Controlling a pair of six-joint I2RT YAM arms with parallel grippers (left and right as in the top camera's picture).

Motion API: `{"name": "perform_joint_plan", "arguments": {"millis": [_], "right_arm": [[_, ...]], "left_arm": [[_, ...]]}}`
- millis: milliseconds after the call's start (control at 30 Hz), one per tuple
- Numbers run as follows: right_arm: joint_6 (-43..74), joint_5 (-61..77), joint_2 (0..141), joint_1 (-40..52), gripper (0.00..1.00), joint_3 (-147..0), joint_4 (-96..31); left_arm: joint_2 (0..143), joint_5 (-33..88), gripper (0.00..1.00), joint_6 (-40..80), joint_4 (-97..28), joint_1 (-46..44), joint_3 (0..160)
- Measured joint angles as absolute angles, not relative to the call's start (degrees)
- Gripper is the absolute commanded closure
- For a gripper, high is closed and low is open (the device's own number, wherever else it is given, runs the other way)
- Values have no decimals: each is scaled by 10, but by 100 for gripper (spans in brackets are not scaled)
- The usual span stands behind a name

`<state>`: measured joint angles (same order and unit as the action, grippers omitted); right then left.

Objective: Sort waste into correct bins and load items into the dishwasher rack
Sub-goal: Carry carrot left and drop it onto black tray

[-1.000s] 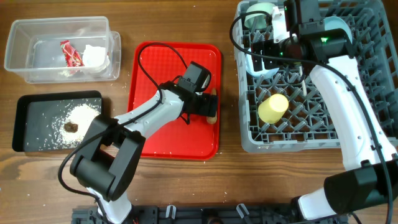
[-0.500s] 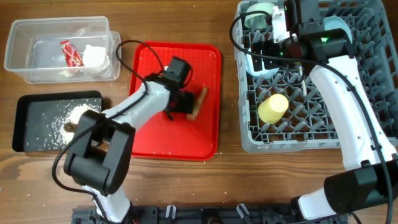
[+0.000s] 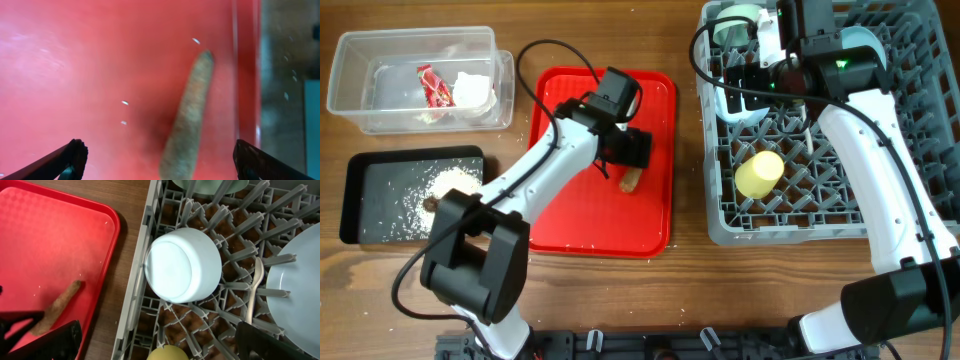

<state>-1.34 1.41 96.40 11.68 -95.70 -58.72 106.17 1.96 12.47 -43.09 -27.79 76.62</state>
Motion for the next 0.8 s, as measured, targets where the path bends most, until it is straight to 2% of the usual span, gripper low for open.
{"name": "perform_joint_plan", "arguments": {"millis": [67,267,333,500,533,700,800], "right_arm": [[-13,14,964,117,0,-957,-587],[-13,14,964,117,0,-957,-587],[-13,14,964,117,0,-957,-587],[-13,14,964,117,0,-957,-591],[-13,14,964,117,0,-957,-592],[-13,14,964,117,0,-957,-592],[-13,14,964,117,0,-957,-591]], "left_arm": [[1065,29,10,118,-431,-289,761],[1116,43,30,103,-416,-319,749],[1131,44,43,100,-416,-319,747],[1139,42,89,97,-416,-318,747],[1140,42,95,99,-416,-318,747],[1139,37,96,99,-426,-317,752],[1139,20,96,108,-474,-304,766]]}}
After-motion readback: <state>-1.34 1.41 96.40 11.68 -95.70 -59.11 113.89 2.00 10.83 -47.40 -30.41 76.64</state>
